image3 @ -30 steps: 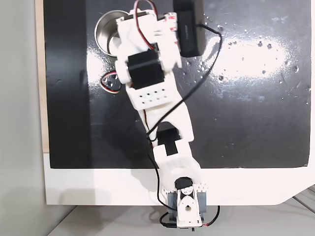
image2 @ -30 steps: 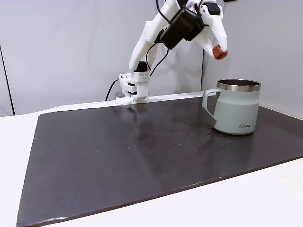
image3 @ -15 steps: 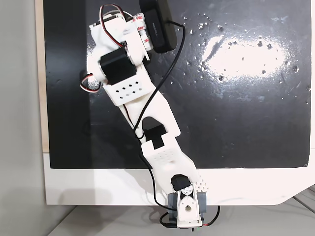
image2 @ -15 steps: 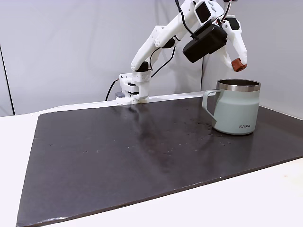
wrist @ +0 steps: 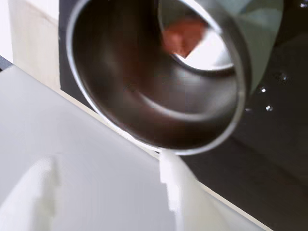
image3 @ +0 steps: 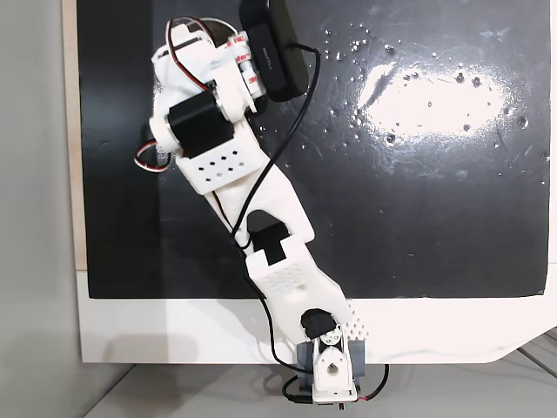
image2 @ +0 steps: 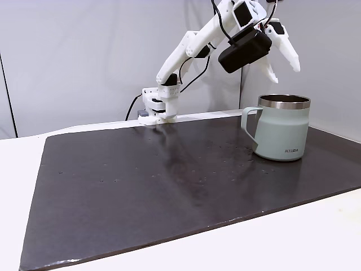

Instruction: Grasp a cube and put it in the cup.

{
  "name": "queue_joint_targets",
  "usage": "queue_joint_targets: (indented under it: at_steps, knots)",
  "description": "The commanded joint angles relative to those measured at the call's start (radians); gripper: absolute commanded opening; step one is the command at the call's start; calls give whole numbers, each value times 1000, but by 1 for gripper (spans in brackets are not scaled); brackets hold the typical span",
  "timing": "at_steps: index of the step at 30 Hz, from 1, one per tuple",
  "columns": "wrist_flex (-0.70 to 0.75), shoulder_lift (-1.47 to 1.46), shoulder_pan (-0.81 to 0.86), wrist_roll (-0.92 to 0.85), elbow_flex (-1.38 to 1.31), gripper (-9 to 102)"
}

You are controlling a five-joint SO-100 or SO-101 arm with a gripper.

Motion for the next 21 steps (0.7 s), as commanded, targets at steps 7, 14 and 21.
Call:
queue_joint_targets:
  at_steps: [7, 14, 21]
  knots:
    - [21, 51, -18, -9, -40, 24]
    - [14, 74, -48, -9, -6, 23]
    - [12, 89, -77, -8, 26, 23]
